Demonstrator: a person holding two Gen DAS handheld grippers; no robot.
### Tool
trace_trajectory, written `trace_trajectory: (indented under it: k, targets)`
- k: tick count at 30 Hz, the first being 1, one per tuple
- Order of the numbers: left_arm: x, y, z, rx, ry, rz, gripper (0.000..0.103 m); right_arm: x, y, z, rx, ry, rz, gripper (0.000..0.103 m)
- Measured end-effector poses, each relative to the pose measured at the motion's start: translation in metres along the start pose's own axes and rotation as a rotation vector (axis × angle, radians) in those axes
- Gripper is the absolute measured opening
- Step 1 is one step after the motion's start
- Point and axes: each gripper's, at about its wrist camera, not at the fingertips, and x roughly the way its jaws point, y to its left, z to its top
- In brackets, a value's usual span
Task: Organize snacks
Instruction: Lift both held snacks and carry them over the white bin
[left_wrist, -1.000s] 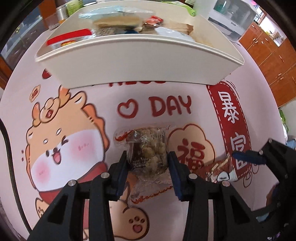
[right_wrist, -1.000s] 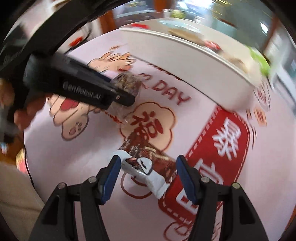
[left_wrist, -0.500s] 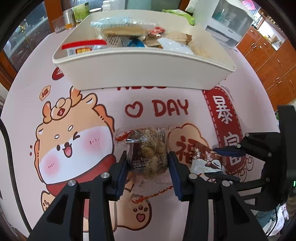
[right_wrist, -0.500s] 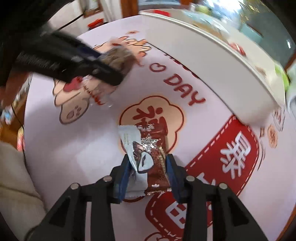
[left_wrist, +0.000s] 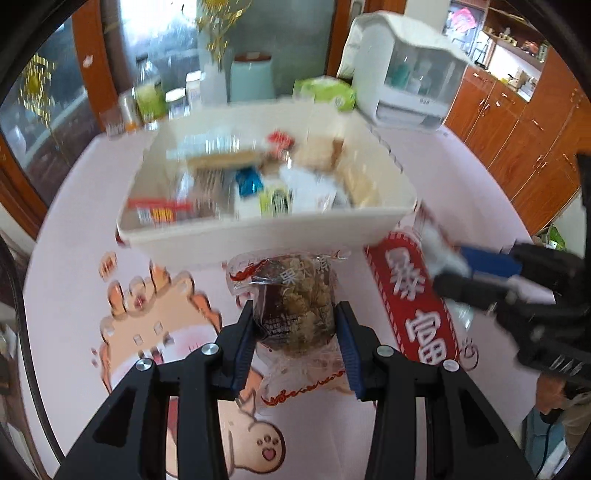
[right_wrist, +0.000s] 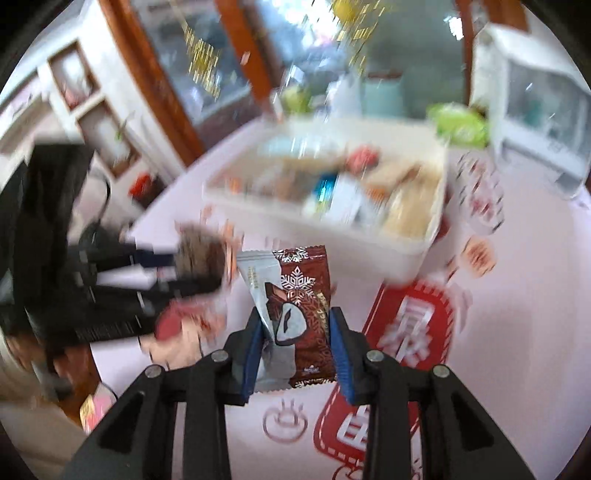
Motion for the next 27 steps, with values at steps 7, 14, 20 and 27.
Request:
trace_trajectory:
  k: [7, 14, 20, 27]
  targets:
    - [-0.044, -0.010, 0.055, 0.064, -0.154, 0.088, 0.040, -0.046, -0.007, 0.058, 0.098, -0.158, -0.051, 0.035]
    - [-0.076, -0.008, 0.102, 0.076, -0.265, 0.133, 0.040, -0.050, -0.019, 0.090, 0.188, -0.181, -0.086, 0.035]
    - [-0.080, -0.006, 0.127, 0.043, -0.273, 0.120, 0.040, -0.051, -0.014, 0.114, 0.169, -0.213, -0.128, 0.035]
    - [-0.055, -0.003, 0.149, -0.013, -0.227, 0.102, 0.040, -0.039, -0.009, 0.136, 0.142, -0.211, -0.197, 0.035]
